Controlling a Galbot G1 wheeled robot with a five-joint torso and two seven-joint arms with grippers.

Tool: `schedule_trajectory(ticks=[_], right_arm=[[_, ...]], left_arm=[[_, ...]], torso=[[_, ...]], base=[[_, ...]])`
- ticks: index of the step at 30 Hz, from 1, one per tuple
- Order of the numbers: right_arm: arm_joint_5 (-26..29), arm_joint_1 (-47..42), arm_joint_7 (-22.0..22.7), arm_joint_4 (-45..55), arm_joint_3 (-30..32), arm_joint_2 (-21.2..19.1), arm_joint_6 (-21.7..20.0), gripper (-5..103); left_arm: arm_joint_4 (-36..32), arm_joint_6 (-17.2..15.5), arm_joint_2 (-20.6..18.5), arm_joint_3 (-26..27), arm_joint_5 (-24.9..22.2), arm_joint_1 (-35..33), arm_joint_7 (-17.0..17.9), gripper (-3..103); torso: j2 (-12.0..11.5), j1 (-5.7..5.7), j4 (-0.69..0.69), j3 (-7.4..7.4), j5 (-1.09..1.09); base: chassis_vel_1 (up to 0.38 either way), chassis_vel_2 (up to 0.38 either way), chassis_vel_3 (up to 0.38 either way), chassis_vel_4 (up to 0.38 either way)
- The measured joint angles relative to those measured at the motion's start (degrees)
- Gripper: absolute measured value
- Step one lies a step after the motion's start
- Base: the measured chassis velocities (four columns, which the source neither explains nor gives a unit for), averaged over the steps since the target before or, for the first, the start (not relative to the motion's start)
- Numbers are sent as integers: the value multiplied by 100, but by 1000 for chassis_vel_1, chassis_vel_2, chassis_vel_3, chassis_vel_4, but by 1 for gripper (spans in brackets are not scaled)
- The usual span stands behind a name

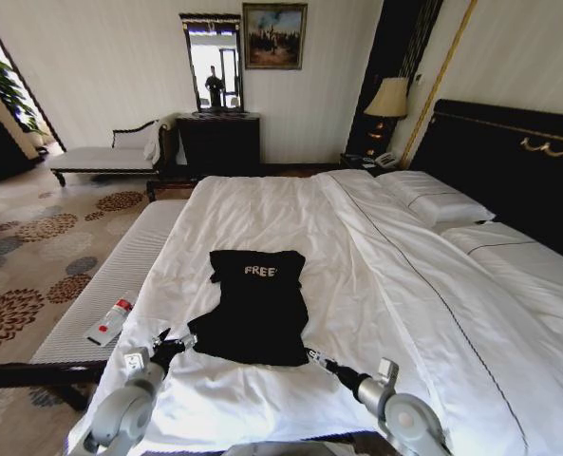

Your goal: Fold the clothes on the bed.

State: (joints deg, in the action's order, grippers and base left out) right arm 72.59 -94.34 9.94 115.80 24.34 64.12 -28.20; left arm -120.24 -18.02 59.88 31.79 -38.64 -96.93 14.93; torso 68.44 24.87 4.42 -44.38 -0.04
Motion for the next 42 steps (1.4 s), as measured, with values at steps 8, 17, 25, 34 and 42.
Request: schedule_trajectory(ticks=[8,17,25,34,42], right_arm=[[-99,212,-169,-316,-49,434,-37,93],[-416,409,-289,-671,-163,727,-160,73],[-396,462,-234,-782,-185,855,-155,46],[-404,392,-162,-796,-118,925,-134,13],[-386,375,-114,-832,-45,1038,-128,1]], left_arm=[[-231,11,29,30,133,-263,5,95],[-408,-28,41,116,-3,-370,140,95],[-297,-189,66,154,-586,-252,277,95],[318,-311,32,-143,-1171,402,374,95],[862,-165,-2,-191,-1186,597,89,93]], torso=[[-1,1,-1,-1,-1],[0,1,0,-1,-1],[0,1,0,0,0],[-1,1,0,-1,0],[-1,1,-1,0,0]], base=[[0,0,0,0],[0,0,0,0],[0,0,0,0],[0,0,0,0],[0,0,0,0]])
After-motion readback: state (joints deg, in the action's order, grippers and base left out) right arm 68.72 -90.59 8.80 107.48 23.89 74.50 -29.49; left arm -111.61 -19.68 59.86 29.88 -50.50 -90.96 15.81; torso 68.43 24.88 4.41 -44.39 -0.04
